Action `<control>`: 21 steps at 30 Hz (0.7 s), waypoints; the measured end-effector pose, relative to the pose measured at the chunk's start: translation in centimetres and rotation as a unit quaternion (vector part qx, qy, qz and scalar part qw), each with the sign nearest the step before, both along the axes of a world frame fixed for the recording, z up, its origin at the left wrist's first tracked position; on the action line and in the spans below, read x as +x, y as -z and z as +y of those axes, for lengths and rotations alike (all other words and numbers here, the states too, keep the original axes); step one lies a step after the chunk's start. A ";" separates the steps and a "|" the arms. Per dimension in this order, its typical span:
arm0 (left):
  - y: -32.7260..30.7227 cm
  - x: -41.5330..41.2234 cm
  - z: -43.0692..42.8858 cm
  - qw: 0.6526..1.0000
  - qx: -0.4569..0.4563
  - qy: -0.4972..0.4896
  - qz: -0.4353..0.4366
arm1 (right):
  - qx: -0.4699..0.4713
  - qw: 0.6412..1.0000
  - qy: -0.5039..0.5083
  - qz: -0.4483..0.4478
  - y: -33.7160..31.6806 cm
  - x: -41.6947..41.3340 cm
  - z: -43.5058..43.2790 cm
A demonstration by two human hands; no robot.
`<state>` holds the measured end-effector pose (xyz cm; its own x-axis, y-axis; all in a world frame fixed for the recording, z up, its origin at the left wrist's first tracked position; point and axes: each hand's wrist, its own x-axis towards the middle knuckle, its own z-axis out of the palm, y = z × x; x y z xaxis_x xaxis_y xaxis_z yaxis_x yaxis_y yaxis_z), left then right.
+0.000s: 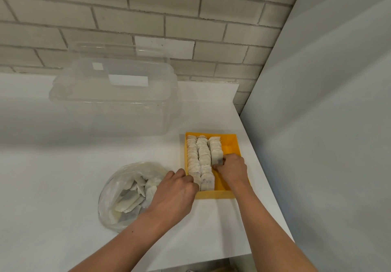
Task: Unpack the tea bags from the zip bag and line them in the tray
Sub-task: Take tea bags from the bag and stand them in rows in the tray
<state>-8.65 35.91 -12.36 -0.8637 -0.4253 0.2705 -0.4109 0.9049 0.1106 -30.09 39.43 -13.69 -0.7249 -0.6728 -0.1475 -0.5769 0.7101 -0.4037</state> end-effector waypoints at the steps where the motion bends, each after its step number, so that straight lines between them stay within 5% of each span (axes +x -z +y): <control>1: -0.2 0.1 0.1 1.000 0.011 0.007 0.023 | 0.004 1.000 0.000 -0.001 -0.2 0.1 0.0; 7: -2.4 2.5 -0.6 0.975 0.095 0.009 0.201 | 0.019 0.998 -0.027 0.053 -2.6 1.0 2.3; 11: -3.3 6.7 -2.6 0.946 0.106 -0.107 0.285 | -0.116 0.993 -0.028 0.020 -4.1 3.6 4.3; 17: -1.9 13.2 -4.8 0.925 0.169 -0.259 0.221 | -0.334 0.933 -0.123 -0.051 -7.4 12.2 5.0; 21: -1.1 15.2 -5.5 0.895 0.312 -0.282 0.148 | -0.277 0.900 -0.336 -0.024 -6.5 17.3 3.4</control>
<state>6.59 30.45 -11.28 -0.3947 -0.9188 0.0093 -0.6518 0.2871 0.7020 -12.78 42.79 -7.22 -0.1285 -0.9367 0.3257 -0.7731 -0.1111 -0.6245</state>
